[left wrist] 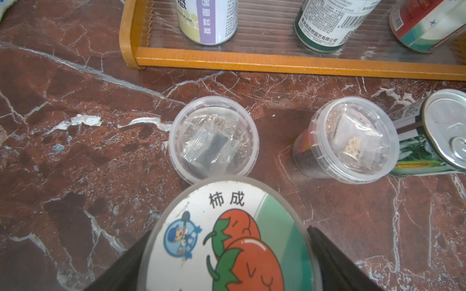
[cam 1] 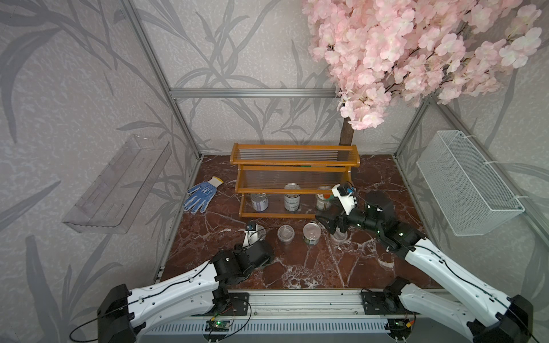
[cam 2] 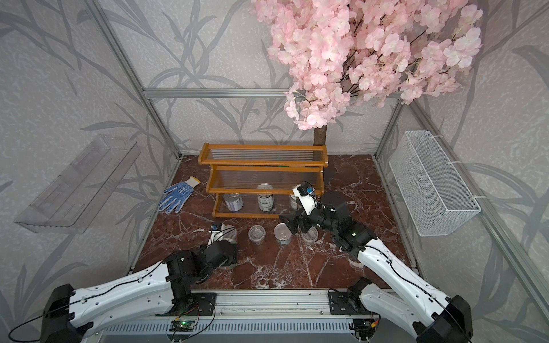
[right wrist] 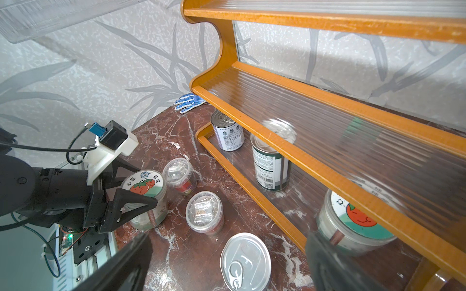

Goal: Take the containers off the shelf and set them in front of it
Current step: Place the container at the center of the board.

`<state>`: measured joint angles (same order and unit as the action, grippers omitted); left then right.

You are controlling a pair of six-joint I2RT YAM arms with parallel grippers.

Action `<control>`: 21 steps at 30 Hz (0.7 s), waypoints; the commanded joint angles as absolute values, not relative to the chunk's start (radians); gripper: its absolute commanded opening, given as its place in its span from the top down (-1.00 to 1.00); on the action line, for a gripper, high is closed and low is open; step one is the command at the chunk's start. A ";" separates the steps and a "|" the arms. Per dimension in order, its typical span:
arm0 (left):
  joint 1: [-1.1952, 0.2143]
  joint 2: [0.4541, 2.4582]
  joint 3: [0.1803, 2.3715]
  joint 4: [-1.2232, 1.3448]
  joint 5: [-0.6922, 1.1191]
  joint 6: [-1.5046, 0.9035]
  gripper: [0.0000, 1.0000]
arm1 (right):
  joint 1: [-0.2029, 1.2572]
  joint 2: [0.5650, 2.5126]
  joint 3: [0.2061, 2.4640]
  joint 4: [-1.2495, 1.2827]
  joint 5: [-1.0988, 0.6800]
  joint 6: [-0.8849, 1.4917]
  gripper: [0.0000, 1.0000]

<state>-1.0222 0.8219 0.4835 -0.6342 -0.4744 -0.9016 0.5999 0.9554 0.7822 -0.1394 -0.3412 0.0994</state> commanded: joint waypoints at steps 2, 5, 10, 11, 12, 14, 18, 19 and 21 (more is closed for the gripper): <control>-1.025 0.825 0.477 -0.657 -0.520 -0.926 -0.65 | 0.595 0.960 0.769 -0.112 -0.345 0.087 -0.98; -1.027 0.822 0.483 -0.665 -0.526 -0.930 -0.68 | 0.594 0.956 0.767 -0.108 -0.340 0.091 -0.98; -1.026 0.799 0.486 -0.679 -0.499 -0.950 -0.69 | 0.595 0.953 0.769 -0.112 -0.344 0.089 -0.98; -1.031 0.800 0.487 -0.682 -0.495 -0.955 -0.70 | 0.594 0.954 0.770 -0.113 -0.344 0.088 -0.98; -1.036 0.802 0.490 -0.690 -0.497 -0.964 -0.71 | 0.592 0.954 0.773 -0.116 -0.345 0.086 -0.98; -1.042 0.808 0.498 -0.702 -0.494 -0.974 -0.72 | 0.591 0.954 0.773 -0.117 -0.346 0.084 -0.98; -1.048 0.822 0.520 -0.740 -0.496 -0.997 -0.73 | 0.587 0.953 0.769 -0.114 -0.353 0.087 -0.98; -1.048 0.822 0.523 -0.746 -0.492 -0.999 -0.73 | 0.588 0.953 0.769 -0.113 -0.353 0.089 -0.98; -1.049 0.818 0.523 -0.746 -0.484 -0.999 -0.76 | 0.588 0.953 0.766 -0.112 -0.355 0.091 -0.97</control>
